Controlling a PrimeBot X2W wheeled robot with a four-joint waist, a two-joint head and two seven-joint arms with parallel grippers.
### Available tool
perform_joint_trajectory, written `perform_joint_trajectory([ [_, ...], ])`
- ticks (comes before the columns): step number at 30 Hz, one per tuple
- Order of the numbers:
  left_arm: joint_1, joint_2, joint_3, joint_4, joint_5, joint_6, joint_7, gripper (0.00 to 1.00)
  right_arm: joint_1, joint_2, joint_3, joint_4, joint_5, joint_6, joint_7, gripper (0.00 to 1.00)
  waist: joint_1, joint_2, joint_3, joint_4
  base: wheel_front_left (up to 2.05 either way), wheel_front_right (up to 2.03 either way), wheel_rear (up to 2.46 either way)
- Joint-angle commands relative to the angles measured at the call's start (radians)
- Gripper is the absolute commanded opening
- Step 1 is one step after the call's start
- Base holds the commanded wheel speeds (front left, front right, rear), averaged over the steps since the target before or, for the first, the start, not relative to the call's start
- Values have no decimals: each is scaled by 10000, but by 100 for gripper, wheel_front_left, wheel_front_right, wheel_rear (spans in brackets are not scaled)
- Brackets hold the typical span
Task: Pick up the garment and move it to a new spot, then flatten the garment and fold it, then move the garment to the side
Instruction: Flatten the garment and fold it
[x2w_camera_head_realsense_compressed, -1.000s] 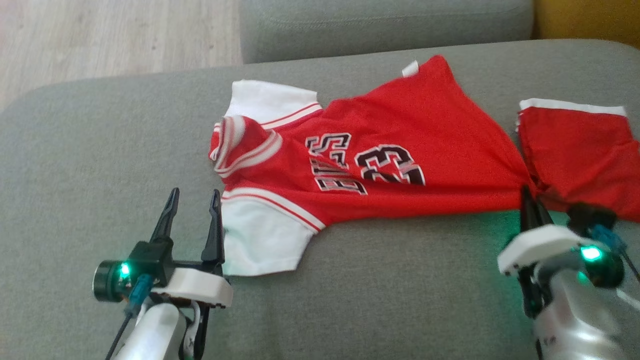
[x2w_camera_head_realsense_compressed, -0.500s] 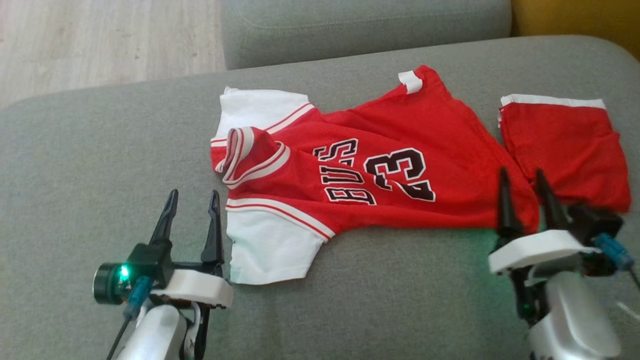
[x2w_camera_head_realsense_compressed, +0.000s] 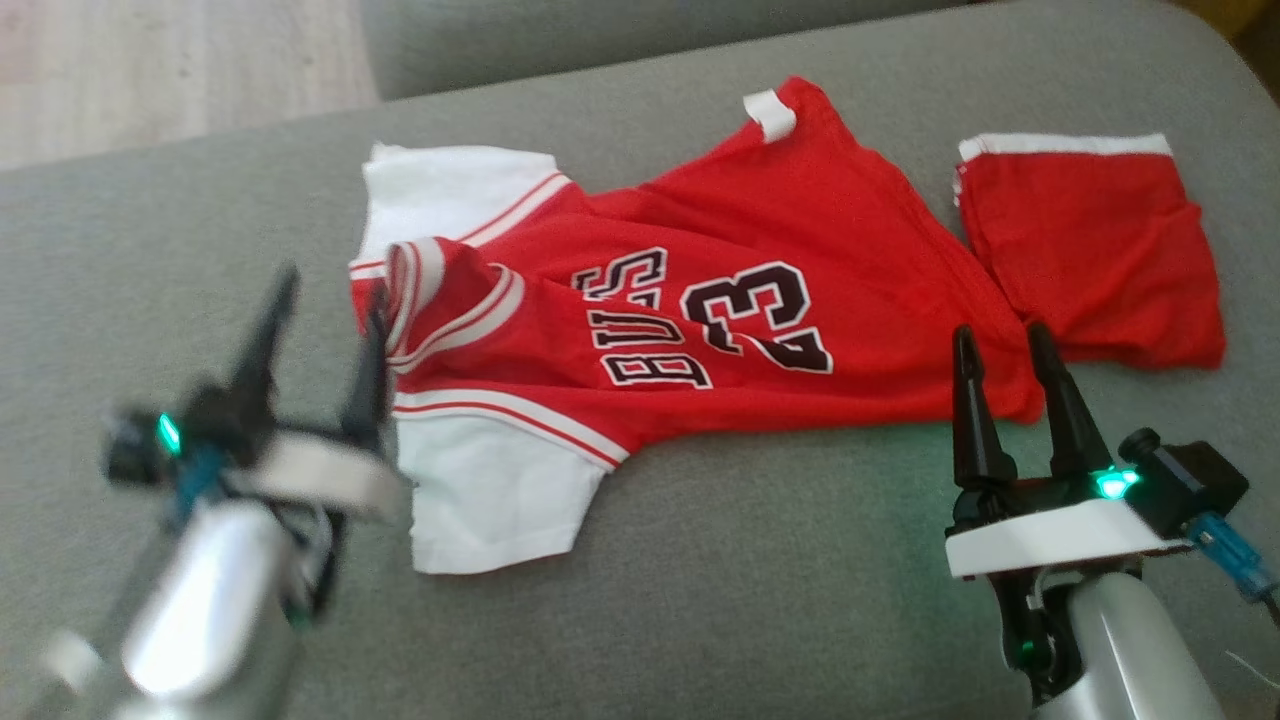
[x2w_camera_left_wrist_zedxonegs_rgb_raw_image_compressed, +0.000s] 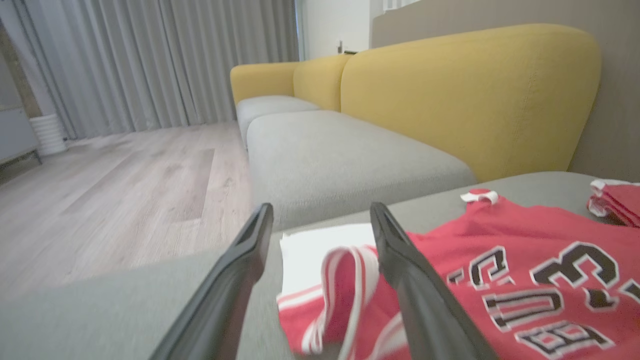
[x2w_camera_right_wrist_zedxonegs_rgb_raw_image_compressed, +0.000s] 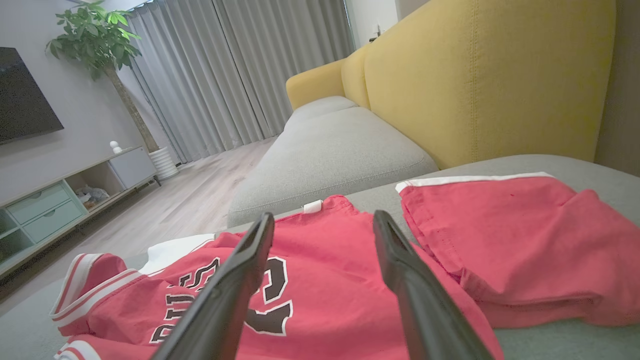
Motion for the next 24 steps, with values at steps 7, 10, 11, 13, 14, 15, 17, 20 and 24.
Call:
perform_joint_trajectory([
  [7, -3567, 1633, 365, 347, -313, -1616, 2460, 100, -241, -35, 347, -804, 219, -9, -136, 100, -1, -1, 1064, -830, 0, 0, 0],
  [10, -4517, 2099, 48, 1150, -886, -1977, 4121, 100, -319, -35, 502, -891, 314, -9, -136, 100, -1, -1, 1445, -1211, 0, 0, 0],
  [11, -4763, 2274, -131, 1398, -1061, -2027, 4654, 100, -344, -35, 550, -921, 354, -9, -136, 100, -1, -1, 1565, -1336, 0, 0, 0],
  [13, -5182, 2624, -373, 1821, -1416, -2067, 5449, 100, -402, -35, 656, -989, 463, -9, -136, 100, -1, -1, 1816, -1604, 0, 0, 0],
  [14, -5335, 2812, -599, 1991, -1569, -2073, 5840, 100, -429, -35, 706, -1026, 518, -9, -136, 100, -1, -1, 1952, -1737, 0, 0, 0],
  [15, -5446, 2995, -875, 2110, -1770, -2076, 6209, 100, -450, -35, 739, -1062, 571, -9, -136, 100, -1, -1, 2067, -1846, 0, 0, 0],
  [17, -5611, 3404, -1337, 2307, -2176, -2079, 6809, 100, -481, -35, 800, -1125, 684, -9, -137, 100, -1, -1, 2285, -2071, 0, 0, 0],
  [20, -5794, 3943, -1814, 2570, -2574, -2081, 7213, 100, -493, -35, 824, -1194, 800, -9, -137, 100, -1, -1, 2505, -2299, 0, 0, 0],
  [24, -5903, 4348, -2306, 2895, -2979, -2082, 7449, 100, -500, -35, 811, -1247, 850, -9, -137, 100, -1, -1, 2671, -2479, 0, 0, 0],
])
